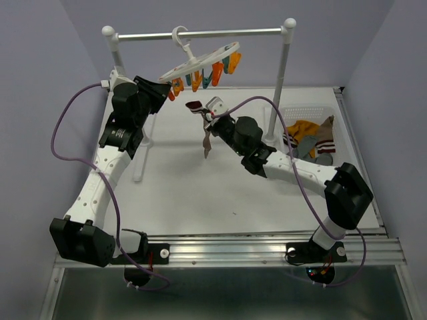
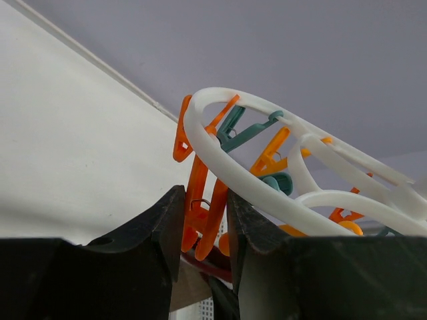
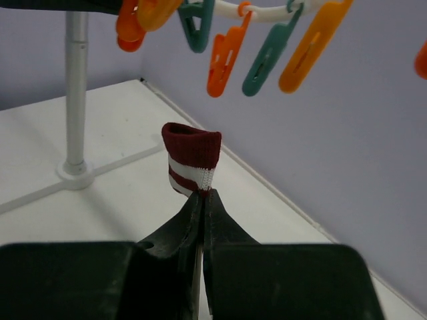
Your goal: Clip the socks to the hanger
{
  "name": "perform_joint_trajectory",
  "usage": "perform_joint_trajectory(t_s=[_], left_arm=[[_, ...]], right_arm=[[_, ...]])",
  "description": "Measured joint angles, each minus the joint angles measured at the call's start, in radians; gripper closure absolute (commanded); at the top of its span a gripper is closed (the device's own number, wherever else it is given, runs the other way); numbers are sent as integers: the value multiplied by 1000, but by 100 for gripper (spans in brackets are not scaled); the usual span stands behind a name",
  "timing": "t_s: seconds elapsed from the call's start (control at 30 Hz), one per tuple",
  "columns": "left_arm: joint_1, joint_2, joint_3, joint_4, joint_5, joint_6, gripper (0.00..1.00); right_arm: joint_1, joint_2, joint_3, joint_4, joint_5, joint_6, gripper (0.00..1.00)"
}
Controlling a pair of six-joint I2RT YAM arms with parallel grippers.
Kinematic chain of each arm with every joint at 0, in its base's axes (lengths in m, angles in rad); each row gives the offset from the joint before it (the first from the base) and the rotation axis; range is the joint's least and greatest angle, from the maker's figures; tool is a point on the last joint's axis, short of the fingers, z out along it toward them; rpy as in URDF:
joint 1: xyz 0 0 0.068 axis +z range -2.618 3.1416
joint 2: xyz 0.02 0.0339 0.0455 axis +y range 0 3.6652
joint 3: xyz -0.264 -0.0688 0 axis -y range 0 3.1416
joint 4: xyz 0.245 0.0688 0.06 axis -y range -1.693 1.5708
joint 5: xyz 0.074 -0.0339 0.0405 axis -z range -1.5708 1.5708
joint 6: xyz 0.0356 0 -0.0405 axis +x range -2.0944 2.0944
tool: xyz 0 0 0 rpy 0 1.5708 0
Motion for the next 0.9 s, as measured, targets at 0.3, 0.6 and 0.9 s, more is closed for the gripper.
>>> perform_joint_trajectory(t_s=[0.3, 0.6, 0.9], left_arm=[[0, -1, 10, -34, -21, -32, 100], [0, -10, 10, -39, -35, -46, 100], [0, -17, 10, -44, -39, -53, 100]], right_arm=[[34, 56, 9, 200, 101, -51, 99], [38, 56, 16, 255, 21, 42, 99], [38, 59, 50, 200, -60, 103, 99]])
